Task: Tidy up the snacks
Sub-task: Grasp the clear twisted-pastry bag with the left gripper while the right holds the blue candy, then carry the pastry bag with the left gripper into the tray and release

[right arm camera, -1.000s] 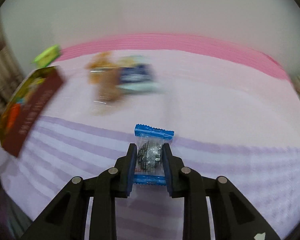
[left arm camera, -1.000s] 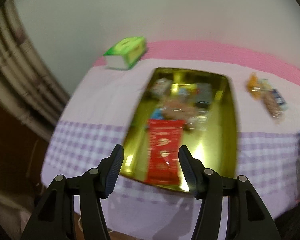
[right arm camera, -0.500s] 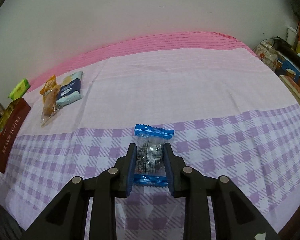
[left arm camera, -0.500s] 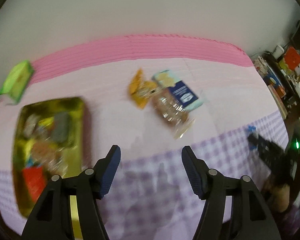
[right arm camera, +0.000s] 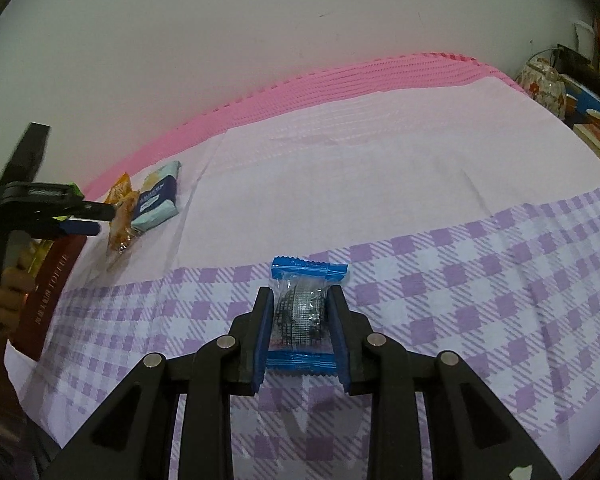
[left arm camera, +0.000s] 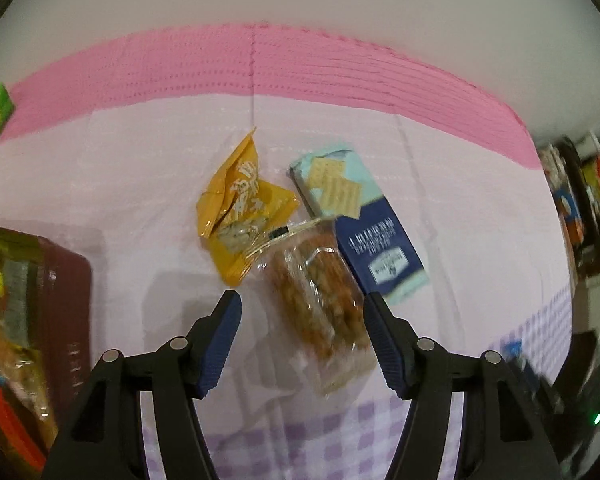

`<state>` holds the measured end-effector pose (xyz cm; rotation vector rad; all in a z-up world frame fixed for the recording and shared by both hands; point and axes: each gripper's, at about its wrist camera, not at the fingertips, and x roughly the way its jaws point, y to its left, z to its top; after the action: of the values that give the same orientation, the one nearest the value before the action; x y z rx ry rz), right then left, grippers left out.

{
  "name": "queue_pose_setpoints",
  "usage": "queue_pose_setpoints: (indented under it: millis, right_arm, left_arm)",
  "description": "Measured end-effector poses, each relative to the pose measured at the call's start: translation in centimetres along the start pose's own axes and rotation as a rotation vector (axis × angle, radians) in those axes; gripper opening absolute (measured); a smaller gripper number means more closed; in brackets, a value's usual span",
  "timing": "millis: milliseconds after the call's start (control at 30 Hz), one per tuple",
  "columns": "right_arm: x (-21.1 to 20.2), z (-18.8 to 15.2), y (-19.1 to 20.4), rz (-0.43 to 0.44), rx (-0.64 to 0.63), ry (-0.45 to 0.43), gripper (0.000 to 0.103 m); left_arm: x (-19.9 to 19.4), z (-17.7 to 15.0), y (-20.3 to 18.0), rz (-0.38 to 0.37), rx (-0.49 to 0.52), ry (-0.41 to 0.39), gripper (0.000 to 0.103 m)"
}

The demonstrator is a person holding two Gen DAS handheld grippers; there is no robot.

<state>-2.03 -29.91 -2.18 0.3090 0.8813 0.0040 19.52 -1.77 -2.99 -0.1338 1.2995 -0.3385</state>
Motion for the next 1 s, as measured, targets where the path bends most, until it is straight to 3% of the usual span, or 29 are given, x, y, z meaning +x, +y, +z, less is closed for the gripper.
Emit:
queue_pose_setpoints:
  millis: [100,233,300,367,433,667,867,1000]
  right_arm:
    - [0.0,0.0,0.0,0.006,0.003,0.000,0.027]
    - [0.0,0.1,-0.2,0.015,0.005,0.001,0.027]
    - [0.0,0.1,-0.3,0.015,0.005,0.001,0.027]
    - [0.0,0.1,-0.2,0.016,0.006,0.001,0.027]
    - [-0.1,0.1,-0.3,0.019,0.009,0.001,0.027]
    - [0.0,0.2,-0.4,0.023,0.013,0.002,0.027]
    - [0.1,0.2,-0.4,0.022,0.011,0.002,0.027]
    - [0.1,0.1,-0.1,0.005,-0.002,0.004,0.027]
  left_arm:
    - [1.2,0.5,0.5,-0.047,-0.062,0.026,0.064]
    - [2.1,0.5,-0.5,0.040,-0.012,-0.003,0.064]
    - [2.2,0.3,-1.0,0.073,0.015,-0.017,0.060]
    - [2.0,-0.2,-1.0,0.095,0.013,-0.030,0.045]
    - [1.5,-1.0,-0.6,0.102,0.019,-0.033,0.043]
    - [0.5,-3.4,0.5,0.090,0.027,-0.013,0.043]
    - [1.5,-2.7,-1.6,0.185,0.094,0.002,0.047]
    - [1.4,-4.0,-1.9,0.212,0.105,-0.054,0.040]
